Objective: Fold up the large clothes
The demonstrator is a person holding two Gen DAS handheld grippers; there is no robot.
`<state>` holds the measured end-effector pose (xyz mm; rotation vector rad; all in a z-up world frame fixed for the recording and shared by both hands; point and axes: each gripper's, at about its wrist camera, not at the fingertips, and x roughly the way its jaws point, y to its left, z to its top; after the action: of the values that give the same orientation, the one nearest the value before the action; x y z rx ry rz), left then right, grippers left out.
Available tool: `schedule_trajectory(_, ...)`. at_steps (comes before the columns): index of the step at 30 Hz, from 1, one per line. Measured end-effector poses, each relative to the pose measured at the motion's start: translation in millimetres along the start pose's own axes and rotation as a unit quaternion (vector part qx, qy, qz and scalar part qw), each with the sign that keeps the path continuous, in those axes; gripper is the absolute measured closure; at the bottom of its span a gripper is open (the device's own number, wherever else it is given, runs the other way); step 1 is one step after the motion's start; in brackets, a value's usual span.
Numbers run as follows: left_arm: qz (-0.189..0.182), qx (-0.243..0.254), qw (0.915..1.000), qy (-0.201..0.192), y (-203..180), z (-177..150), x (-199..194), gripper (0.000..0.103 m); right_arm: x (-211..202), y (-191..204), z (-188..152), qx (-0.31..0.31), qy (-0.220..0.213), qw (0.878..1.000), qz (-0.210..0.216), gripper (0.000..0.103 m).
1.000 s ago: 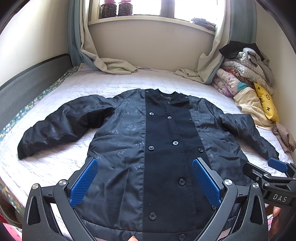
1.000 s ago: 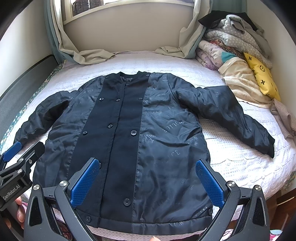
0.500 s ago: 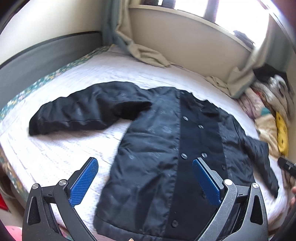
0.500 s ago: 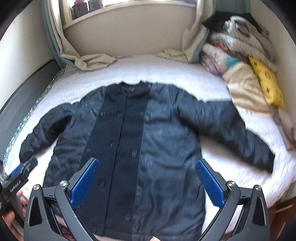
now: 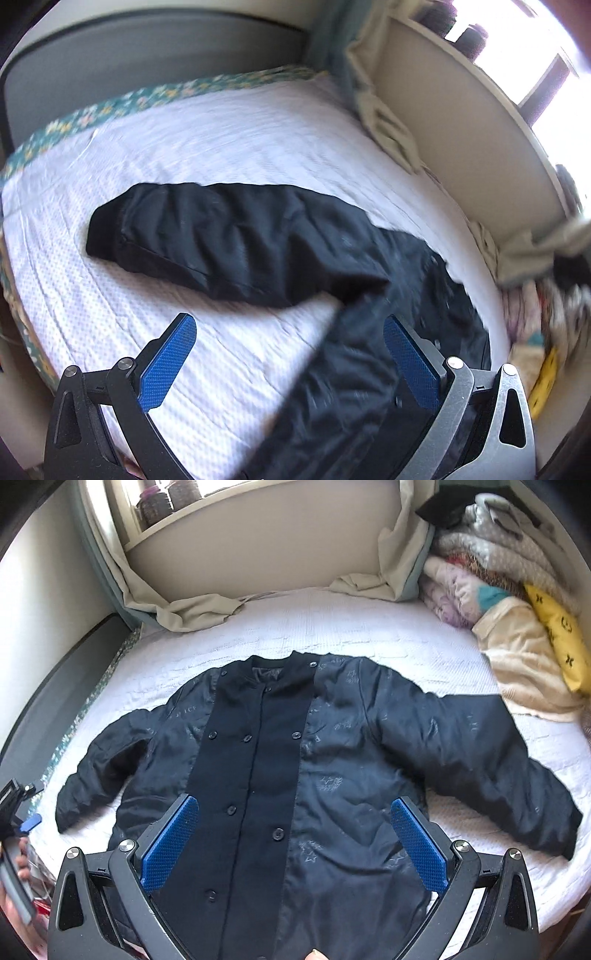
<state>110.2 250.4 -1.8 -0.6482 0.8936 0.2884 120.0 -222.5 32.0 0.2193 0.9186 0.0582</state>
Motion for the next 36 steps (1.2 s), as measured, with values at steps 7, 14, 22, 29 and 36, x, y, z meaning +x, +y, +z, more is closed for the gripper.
schedule_trajectory(7, 0.015, -0.106, 0.9934, 0.041, 67, 19, 44, 0.006, 16, -2, -2, -0.002, 0.018, 1.000, -0.010, 0.000)
schedule_trajectory(14, 0.032, -0.169, 0.9838, 0.052, 102, 15, 76, 0.015, 38, -9, -5, 0.010, 0.045, 0.999, -0.016, 0.000)
schedule_trajectory(22, -0.003, -0.294, 0.9541, 0.057, 152, 15, 109, 0.015, 52, -4, -7, 0.000, 0.057, 0.998, -0.018, 0.000)
schedule_trajectory(29, -0.051, -0.309, 0.9489, 0.038, 160, 27, 117, 0.053, 64, -4, -9, -0.003, 0.068, 0.997, -0.028, 0.000)
schedule_trajectory(36, -0.062, -0.236, 0.9698, 0.007, 123, 40, 96, 0.089, 71, -9, -8, 0.004, 0.074, 0.997, -0.034, 0.000)
